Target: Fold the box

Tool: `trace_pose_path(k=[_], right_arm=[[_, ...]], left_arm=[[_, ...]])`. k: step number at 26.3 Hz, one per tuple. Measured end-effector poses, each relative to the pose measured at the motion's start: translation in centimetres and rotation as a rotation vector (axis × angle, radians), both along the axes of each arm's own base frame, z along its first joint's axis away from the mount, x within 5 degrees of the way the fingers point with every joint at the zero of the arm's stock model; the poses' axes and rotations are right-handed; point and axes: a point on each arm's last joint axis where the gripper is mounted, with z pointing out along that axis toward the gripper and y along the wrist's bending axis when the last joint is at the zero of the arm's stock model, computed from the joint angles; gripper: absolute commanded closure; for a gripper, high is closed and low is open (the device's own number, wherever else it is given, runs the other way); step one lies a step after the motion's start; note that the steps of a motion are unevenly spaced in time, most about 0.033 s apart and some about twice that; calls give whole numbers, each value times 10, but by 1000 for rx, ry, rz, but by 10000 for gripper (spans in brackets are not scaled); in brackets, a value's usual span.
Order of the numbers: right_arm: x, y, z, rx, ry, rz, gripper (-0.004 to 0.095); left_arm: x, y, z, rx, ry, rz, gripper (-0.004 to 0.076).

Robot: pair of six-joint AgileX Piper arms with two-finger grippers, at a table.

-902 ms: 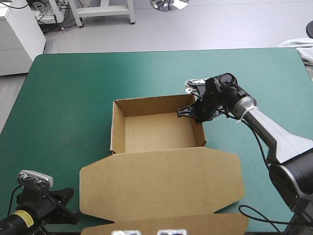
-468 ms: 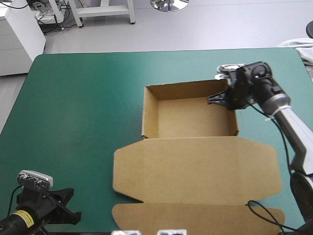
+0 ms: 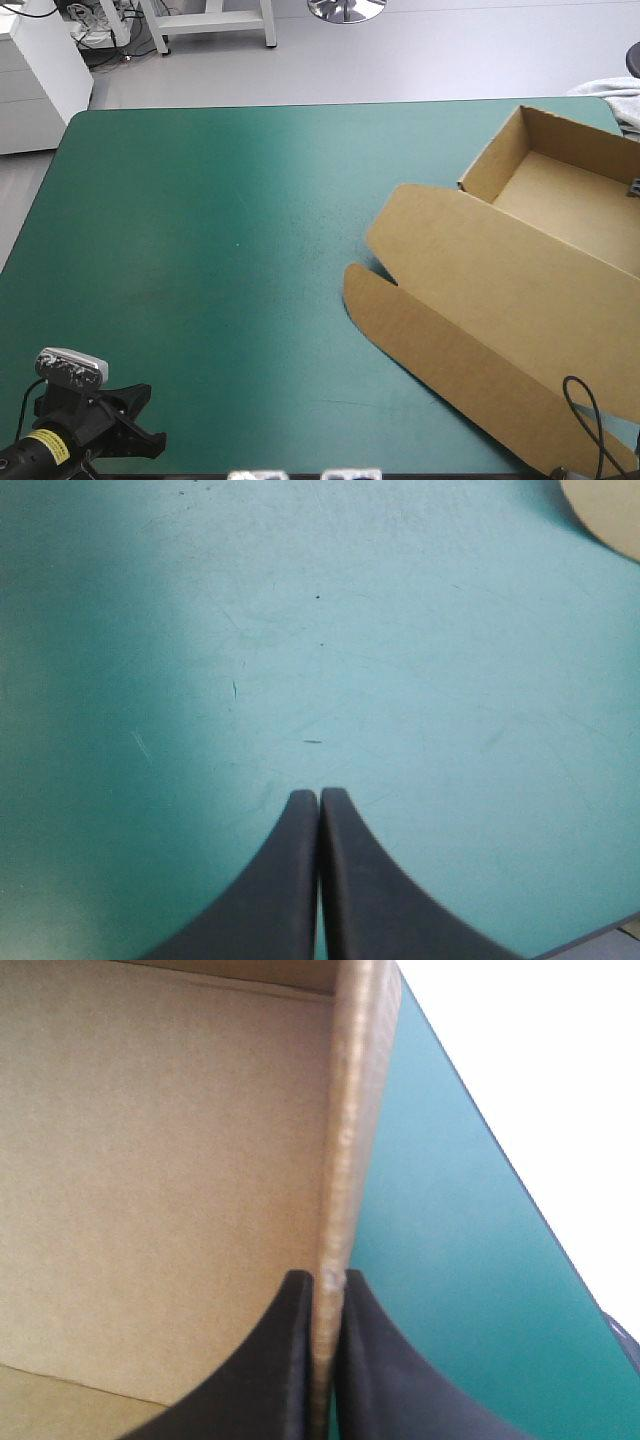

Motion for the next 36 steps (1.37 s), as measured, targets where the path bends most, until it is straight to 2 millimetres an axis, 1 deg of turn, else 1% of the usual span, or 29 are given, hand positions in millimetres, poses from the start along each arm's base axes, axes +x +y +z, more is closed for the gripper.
trace_pose_path(k=[2, 4, 7, 11, 13, 16, 17, 20, 22, 24, 27, 29, 30, 31, 33, 34, 36], right_arm=[[-9, -22, -4, 41, -33, -51, 925], [-13, -35, -9, 69, -53, -68, 925], [-10, -45, -20, 78, -33, -75, 925], [2, -53, -40, 111, 10, -77, 912], [8, -57, -50, 116, 29, -65, 872], [13, -60, -58, 113, 40, -46, 747], [13, -61, -59, 110, 43, -40, 685], [15, -62, -63, 109, 52, -29, 570], [16, -62, -64, 109, 55, -24, 540], [16, -63, -63, 102, 55, -14, 539], [19, -64, -48, 78, 21, 10, 540], [21, -63, -34, 73, -15, 13, 540], [21, -61, -20, 70, -50, 17, 546], [20, -59, -13, 73, -72, 21, 587], [11, -47, 9, 80, -131, 59, 707], [6, -42, 17, 85, -149, 70, 789], [-5, -28, 34, 107, -194, 98, 914]], left_arm=[[0, 0, 0, -1, 0, 0, 734], [0, 0, 0, -1, 0, -4, 734], [0, 0, 0, -4, 1, -4, 734], [0, 0, 0, -3, 2, -4, 734], [0, 0, 0, -3, 2, -4, 734], [0, 0, 0, -3, 2, -4, 734], [0, 0, 0, -3, 2, -4, 734], [0, 0, 0, -4, 1, -4, 734], [0, 0, 0, -4, 1, -4, 734], [0, 0, 0, -4, 1, -4, 734], [0, 0, 0, -1, 0, -3, 734], [0, 0, 0, -1, 0, -3, 734], [0, 0, 0, -1, 0, -3, 734], [0, 0, 0, -1, 0, -3, 734], [0, 0, 0, 0, -1, -3, 734], [0, 0, 0, 2, -1, -2, 734], [0, 1, 0, 8, -6, 1, 734]])
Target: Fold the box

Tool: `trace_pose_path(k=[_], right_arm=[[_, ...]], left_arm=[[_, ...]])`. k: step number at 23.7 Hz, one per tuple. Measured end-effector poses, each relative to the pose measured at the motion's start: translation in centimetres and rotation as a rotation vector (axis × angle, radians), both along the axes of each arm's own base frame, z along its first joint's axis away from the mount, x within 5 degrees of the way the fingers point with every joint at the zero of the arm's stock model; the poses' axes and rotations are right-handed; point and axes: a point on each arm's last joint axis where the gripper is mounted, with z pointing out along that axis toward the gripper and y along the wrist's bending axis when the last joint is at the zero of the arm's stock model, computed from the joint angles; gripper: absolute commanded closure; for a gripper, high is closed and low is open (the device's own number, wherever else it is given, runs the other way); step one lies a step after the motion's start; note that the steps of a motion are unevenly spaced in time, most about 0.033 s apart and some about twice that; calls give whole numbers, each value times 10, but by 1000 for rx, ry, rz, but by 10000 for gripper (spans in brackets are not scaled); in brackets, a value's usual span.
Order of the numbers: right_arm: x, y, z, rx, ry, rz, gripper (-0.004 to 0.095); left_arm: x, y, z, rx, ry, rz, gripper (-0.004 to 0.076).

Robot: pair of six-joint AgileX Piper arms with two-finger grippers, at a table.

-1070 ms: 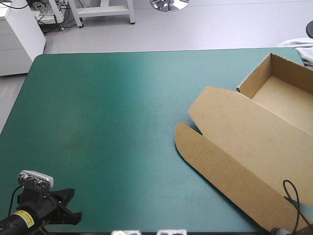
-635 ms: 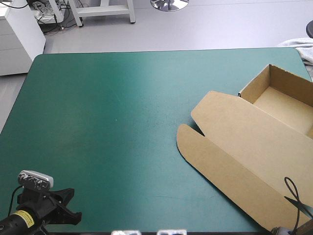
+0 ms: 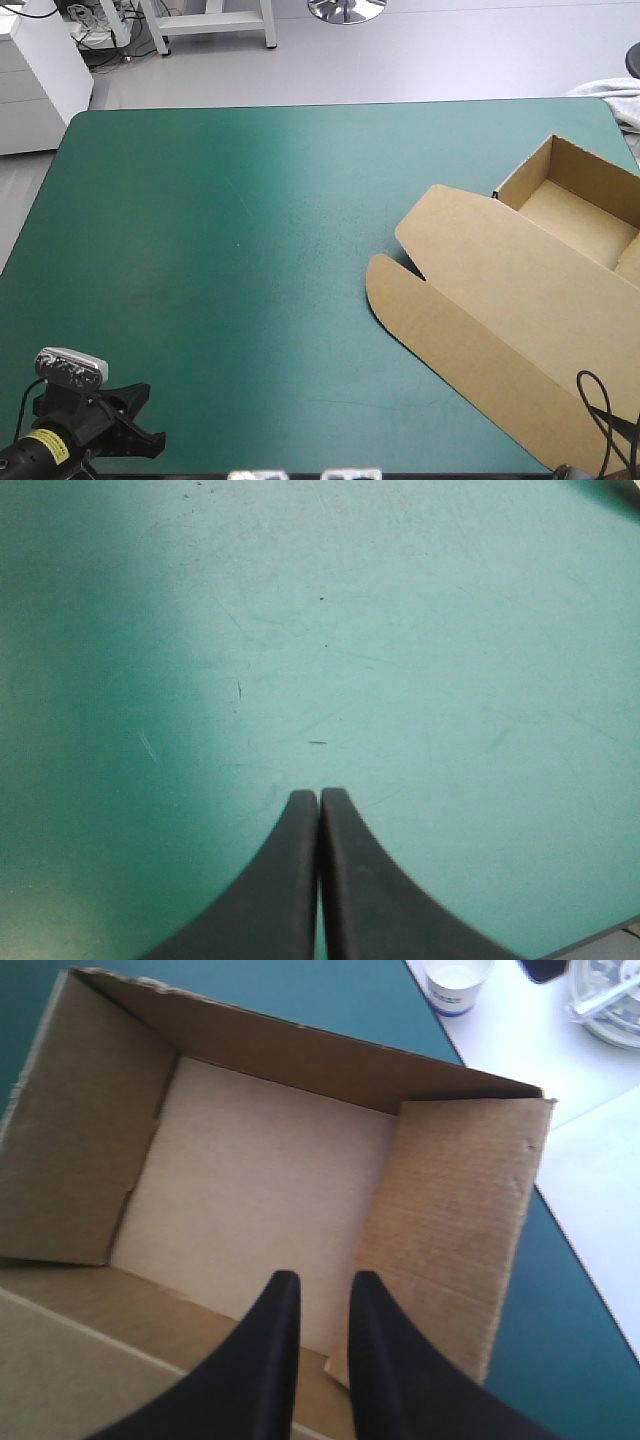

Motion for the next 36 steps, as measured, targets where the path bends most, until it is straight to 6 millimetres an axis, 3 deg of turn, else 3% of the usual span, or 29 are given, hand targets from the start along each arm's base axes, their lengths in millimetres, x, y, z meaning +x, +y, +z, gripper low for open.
trace_pose_path(k=[4, 6, 11, 14, 23, 28, 31, 33, 36], right_arm=[[-18, 49, 28, -17, -84, 136, 920], [-39, 95, 35, -69, -98, 266, 921], [-80, 145, 29, -90, -112, 433, 921], [-119, 168, 11, -84, -112, 530, 921], [-190, 177, -56, -73, -70, 543, 921], [-214, 176, -94, -101, -63, 523, 921], [-230, 174, -131, -128, -52, 507, 921], [-236, 174, -144, -133, -58, 503, 921], [-239, 174, -146, -148, -97, 496, 921]], left_arm=[[3, 2, -9, 36, 10, 10, 734], [3, 1, -15, 41, 22, 10, 734], [0, 3, -15, 32, -3, 8, 734], [-2, 3, -14, 26, -15, 9, 734], [-2, 4, -14, 24, -21, 9, 734], [-2, 4, -14, 24, -21, 9, 734], [-3, 4, -14, 23, -15, 7, 734], [-3, 4, -14, 24, -12, 7, 734], [-4, 4, -15, 30, 0, 7, 734]])
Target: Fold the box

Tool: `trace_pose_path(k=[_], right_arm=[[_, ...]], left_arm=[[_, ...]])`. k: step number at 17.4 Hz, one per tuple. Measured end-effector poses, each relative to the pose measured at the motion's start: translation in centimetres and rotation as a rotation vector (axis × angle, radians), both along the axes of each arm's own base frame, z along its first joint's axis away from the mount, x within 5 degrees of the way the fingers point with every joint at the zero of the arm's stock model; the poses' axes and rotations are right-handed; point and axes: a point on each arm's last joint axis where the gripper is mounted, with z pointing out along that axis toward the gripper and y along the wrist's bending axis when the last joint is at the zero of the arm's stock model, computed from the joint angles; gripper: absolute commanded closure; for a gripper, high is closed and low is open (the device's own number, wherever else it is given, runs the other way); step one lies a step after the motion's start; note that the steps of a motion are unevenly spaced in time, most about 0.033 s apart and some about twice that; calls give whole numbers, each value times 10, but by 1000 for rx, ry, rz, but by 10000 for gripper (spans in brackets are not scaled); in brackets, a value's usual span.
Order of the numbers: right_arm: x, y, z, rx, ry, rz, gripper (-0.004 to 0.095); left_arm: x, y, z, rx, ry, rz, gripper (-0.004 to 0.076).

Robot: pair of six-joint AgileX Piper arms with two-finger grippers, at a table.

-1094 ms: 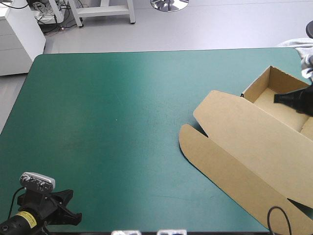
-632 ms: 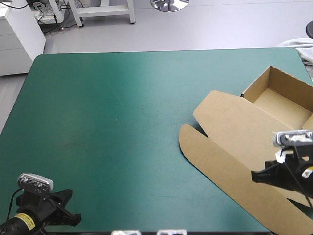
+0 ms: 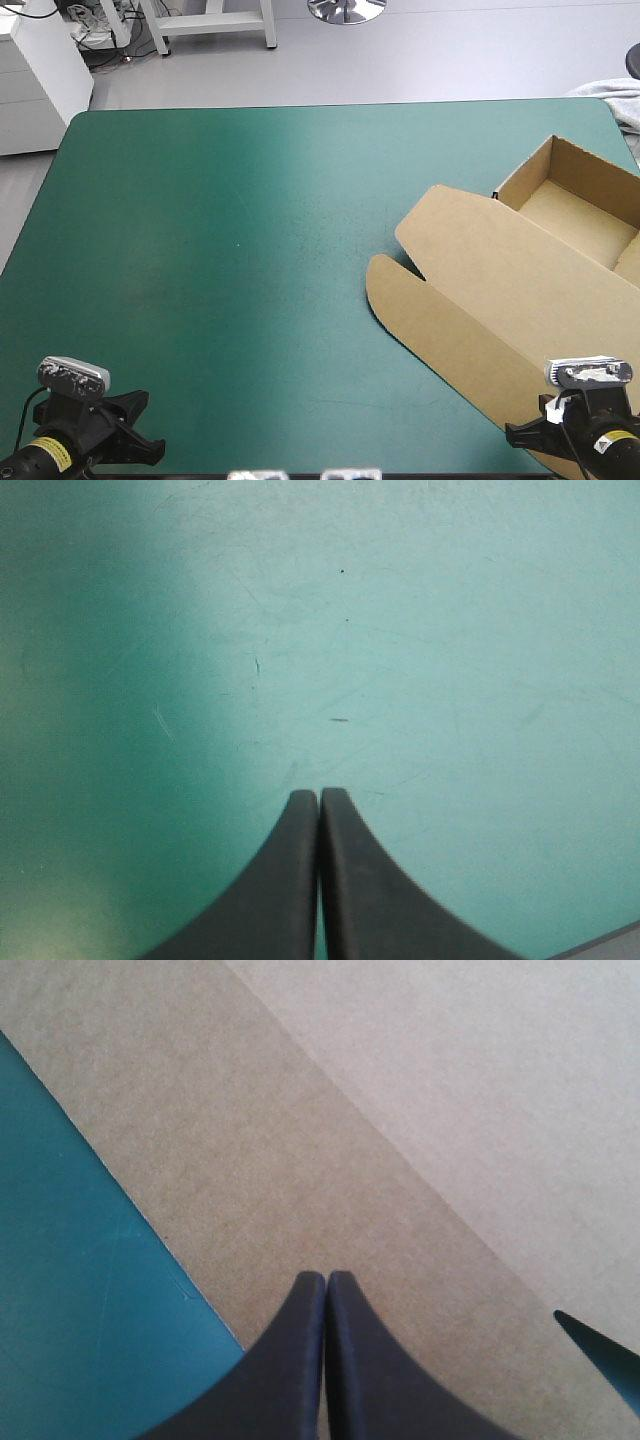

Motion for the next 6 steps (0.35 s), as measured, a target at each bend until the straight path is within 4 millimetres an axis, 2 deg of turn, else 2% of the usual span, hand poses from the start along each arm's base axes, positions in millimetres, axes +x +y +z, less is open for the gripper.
trace_pose_path(k=[6], right_arm=[[0, 0, 0, 0, -2, -1, 921]], left_arm=[[0, 0, 0, 0, 0, 0, 734]])
